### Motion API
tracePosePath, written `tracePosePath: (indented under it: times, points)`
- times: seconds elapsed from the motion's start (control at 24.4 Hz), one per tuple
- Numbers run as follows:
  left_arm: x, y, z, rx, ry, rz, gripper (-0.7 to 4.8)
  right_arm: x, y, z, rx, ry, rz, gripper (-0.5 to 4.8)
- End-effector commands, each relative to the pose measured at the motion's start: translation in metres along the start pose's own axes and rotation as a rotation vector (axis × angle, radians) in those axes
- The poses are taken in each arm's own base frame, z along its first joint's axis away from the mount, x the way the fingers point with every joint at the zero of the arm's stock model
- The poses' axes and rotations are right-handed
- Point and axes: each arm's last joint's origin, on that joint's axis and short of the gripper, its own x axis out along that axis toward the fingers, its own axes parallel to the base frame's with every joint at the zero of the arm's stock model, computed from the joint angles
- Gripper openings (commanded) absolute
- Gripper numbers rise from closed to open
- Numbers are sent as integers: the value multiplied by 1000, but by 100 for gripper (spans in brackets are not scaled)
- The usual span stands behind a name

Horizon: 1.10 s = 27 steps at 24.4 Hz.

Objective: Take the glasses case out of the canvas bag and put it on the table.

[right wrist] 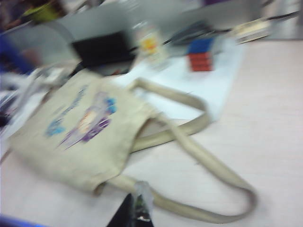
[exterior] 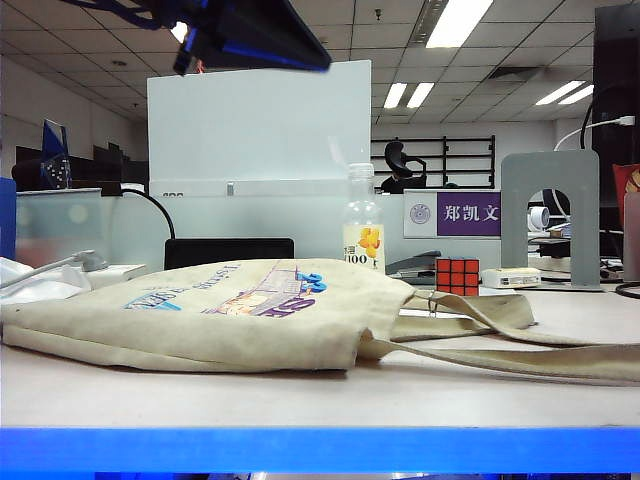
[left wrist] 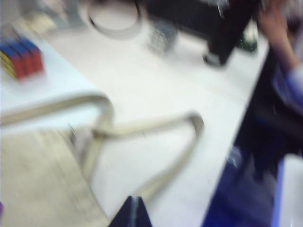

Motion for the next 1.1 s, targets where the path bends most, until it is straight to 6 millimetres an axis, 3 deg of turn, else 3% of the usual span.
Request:
tracePosePath:
  times: [0.04,0.16,0.25,0.41,0.57,1.1]
  points:
    - [4,-16,-8,60,215,-87,50,-7,7,4,-60,-23,85,-5]
    - [21,-31,-9,201,363,-79,203,-7,9,1,-74,26,156,-5]
    - [40,-38,-6,303,425,-12,252,-7,10,-3,-76,79,203,-5]
    - [94,-30,-1,375,500,-34,252,-6,11,-8,-51,167,247,-5]
    - [132,-17,-5,391,575,-64,252,-6,11,-11,-30,207,260,-5]
    - [194,6,-70,353,745,-118,250,-7,11,-10,-9,210,259,-5]
